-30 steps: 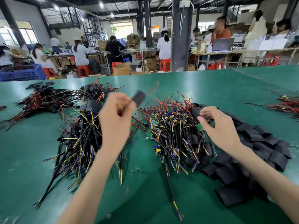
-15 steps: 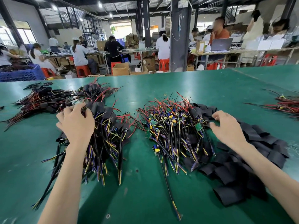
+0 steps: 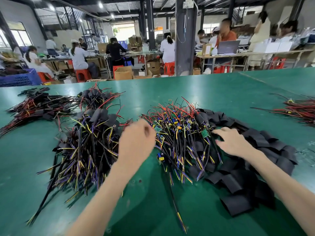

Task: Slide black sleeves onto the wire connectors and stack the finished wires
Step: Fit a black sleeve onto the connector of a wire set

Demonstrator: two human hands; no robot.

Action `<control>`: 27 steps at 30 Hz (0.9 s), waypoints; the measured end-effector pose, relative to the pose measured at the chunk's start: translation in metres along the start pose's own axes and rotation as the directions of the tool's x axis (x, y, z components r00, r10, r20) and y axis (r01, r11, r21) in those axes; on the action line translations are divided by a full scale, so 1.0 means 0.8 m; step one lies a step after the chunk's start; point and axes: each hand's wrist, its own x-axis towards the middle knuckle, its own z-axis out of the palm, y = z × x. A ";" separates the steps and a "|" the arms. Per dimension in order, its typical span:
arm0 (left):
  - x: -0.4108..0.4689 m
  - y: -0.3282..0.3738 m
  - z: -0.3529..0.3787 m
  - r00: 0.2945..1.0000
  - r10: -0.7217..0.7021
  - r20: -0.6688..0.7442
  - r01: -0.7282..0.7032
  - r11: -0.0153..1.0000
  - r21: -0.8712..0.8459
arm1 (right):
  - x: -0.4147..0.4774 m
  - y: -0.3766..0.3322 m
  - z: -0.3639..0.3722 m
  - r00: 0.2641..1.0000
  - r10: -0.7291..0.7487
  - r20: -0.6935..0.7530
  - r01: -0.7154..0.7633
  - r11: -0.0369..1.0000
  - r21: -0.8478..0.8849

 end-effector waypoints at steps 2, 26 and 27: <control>-0.017 0.013 0.030 0.948 -0.086 0.306 0.058 0.993 0.100 | 0.003 0.003 0.000 1.000 0.008 -0.006 -0.008 1.000 -0.008; -0.019 0.007 0.050 0.838 -0.097 0.537 0.423 0.737 -0.527 | 0.009 0.013 0.001 0.997 -0.065 -0.041 0.060 0.991 -0.118; -0.020 0.009 0.049 0.888 -0.077 0.454 0.309 0.831 -0.463 | 0.008 0.013 0.002 0.996 -0.067 -0.053 0.060 0.990 -0.129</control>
